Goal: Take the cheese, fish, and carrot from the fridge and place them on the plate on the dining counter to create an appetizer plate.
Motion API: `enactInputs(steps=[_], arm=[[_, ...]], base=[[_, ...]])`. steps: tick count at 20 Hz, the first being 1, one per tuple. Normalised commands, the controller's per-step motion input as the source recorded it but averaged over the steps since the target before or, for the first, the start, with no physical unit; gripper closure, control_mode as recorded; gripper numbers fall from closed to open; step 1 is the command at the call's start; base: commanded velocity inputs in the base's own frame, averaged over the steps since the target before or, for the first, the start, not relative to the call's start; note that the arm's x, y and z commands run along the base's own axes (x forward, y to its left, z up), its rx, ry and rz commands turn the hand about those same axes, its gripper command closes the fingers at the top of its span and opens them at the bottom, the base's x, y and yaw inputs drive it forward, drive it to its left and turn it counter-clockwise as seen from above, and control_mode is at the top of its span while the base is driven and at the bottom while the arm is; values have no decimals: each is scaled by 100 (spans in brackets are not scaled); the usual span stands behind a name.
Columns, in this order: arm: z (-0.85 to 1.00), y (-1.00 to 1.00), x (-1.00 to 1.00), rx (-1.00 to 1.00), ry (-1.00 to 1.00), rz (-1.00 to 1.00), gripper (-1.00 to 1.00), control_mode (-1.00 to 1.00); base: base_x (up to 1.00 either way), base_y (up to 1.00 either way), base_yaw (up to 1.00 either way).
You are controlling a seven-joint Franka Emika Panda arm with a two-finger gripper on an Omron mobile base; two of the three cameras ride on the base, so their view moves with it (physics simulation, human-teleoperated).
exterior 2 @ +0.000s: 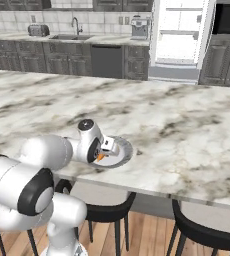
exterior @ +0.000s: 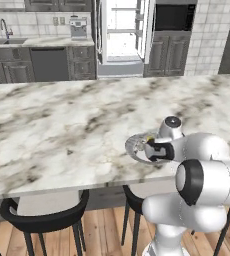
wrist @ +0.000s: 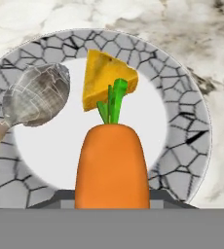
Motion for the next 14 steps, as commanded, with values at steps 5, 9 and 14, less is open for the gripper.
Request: enactInputs(steps=[5,9,14], arm=[[-13,-1,39,0,1,0,100,-100],[-21,0,8,0,0,0,-100,-100],[-16,0,0,0,0,0,-100,-100]], base=[[0,0,0],[0,0,0],[0,0,0]])
